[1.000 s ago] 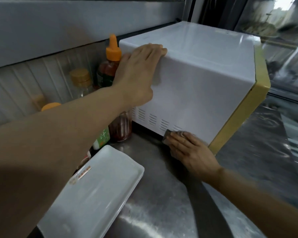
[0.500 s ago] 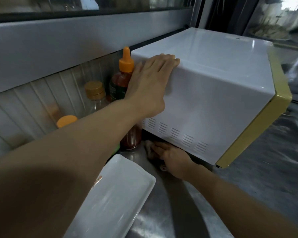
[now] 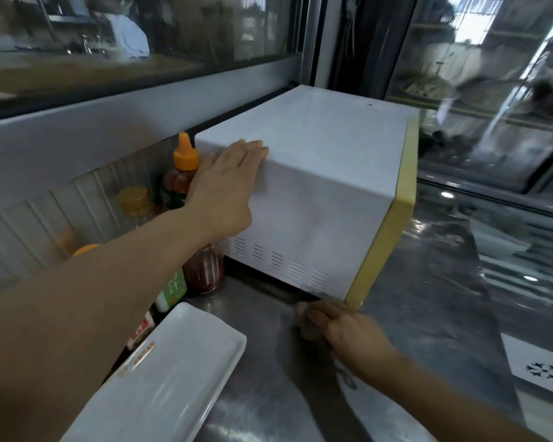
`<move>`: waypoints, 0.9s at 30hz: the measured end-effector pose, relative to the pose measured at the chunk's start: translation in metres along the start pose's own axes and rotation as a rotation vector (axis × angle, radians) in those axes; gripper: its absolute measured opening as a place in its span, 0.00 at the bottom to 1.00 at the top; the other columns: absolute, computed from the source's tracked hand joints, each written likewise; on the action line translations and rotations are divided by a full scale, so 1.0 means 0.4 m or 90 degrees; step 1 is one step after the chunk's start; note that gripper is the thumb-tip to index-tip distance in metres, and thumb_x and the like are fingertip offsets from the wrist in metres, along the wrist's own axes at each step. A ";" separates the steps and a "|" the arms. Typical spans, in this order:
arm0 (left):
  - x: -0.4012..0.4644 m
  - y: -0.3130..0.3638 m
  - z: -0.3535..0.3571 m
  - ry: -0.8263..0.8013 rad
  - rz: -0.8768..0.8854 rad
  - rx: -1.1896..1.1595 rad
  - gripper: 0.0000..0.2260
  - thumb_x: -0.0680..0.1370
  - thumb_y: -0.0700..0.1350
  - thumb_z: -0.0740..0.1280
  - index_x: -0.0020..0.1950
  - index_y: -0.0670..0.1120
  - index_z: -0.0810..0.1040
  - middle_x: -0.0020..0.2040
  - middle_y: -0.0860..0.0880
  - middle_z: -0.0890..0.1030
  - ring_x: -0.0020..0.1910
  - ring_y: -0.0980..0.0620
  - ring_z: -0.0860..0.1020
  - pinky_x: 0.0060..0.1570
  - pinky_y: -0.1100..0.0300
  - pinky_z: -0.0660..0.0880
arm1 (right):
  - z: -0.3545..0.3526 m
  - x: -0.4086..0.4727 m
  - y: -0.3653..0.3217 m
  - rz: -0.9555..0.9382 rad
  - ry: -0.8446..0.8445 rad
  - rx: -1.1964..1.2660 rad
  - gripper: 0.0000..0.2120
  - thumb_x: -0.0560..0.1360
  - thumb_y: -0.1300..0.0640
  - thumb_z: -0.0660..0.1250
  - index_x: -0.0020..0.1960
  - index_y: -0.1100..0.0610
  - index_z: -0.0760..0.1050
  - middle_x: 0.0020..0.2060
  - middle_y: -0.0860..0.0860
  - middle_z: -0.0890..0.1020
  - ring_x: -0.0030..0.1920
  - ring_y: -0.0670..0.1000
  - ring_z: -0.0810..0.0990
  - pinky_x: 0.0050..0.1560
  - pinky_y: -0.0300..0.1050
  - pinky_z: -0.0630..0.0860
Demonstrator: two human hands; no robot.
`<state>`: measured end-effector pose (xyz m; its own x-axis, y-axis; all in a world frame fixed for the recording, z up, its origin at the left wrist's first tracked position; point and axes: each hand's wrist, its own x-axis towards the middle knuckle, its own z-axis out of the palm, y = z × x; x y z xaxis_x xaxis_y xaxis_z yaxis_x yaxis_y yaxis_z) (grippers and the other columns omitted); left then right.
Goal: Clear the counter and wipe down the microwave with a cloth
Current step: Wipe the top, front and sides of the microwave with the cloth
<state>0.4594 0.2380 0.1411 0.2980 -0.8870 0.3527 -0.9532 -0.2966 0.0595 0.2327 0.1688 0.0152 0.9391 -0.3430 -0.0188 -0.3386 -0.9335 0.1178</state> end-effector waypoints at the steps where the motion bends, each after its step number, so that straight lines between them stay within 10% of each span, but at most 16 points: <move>1: -0.002 0.005 -0.001 -0.002 -0.005 0.003 0.41 0.69 0.37 0.68 0.77 0.46 0.50 0.78 0.48 0.52 0.77 0.48 0.50 0.73 0.48 0.52 | -0.028 -0.023 0.013 0.001 0.121 0.011 0.23 0.65 0.60 0.75 0.60 0.58 0.78 0.58 0.53 0.80 0.54 0.53 0.81 0.43 0.41 0.78; 8: -0.005 0.111 -0.002 0.083 0.063 -0.002 0.41 0.69 0.37 0.68 0.77 0.48 0.52 0.78 0.49 0.49 0.77 0.49 0.51 0.72 0.44 0.50 | -0.167 -0.034 0.118 0.055 0.567 -0.040 0.19 0.70 0.68 0.65 0.60 0.69 0.75 0.59 0.64 0.78 0.63 0.62 0.72 0.62 0.55 0.72; 21: -0.012 0.166 0.049 0.077 0.082 -0.073 0.40 0.67 0.34 0.67 0.75 0.55 0.57 0.76 0.55 0.57 0.76 0.53 0.53 0.73 0.45 0.49 | 0.039 -0.084 0.150 0.064 0.348 -0.079 0.18 0.60 0.60 0.80 0.48 0.59 0.81 0.46 0.57 0.80 0.44 0.59 0.75 0.37 0.49 0.72; 24: -0.008 0.161 0.045 0.078 0.088 -0.074 0.40 0.67 0.34 0.67 0.75 0.55 0.58 0.76 0.54 0.58 0.75 0.53 0.54 0.73 0.48 0.49 | -0.051 -0.094 0.136 0.173 0.468 0.054 0.16 0.58 0.71 0.76 0.44 0.66 0.78 0.43 0.61 0.77 0.40 0.60 0.76 0.25 0.46 0.71; 27: -0.008 0.160 0.043 0.081 0.088 -0.087 0.39 0.67 0.34 0.67 0.75 0.54 0.59 0.76 0.54 0.59 0.75 0.53 0.55 0.73 0.50 0.48 | -0.153 -0.085 0.139 0.307 0.636 0.208 0.11 0.65 0.71 0.70 0.45 0.65 0.73 0.47 0.59 0.72 0.45 0.53 0.70 0.34 0.44 0.69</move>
<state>0.3983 0.2155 0.1277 0.1629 -0.8619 0.4801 -0.9853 -0.1165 0.1253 0.1854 0.1349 0.0833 0.2854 -0.5719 0.7691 -0.5358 -0.7605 -0.3667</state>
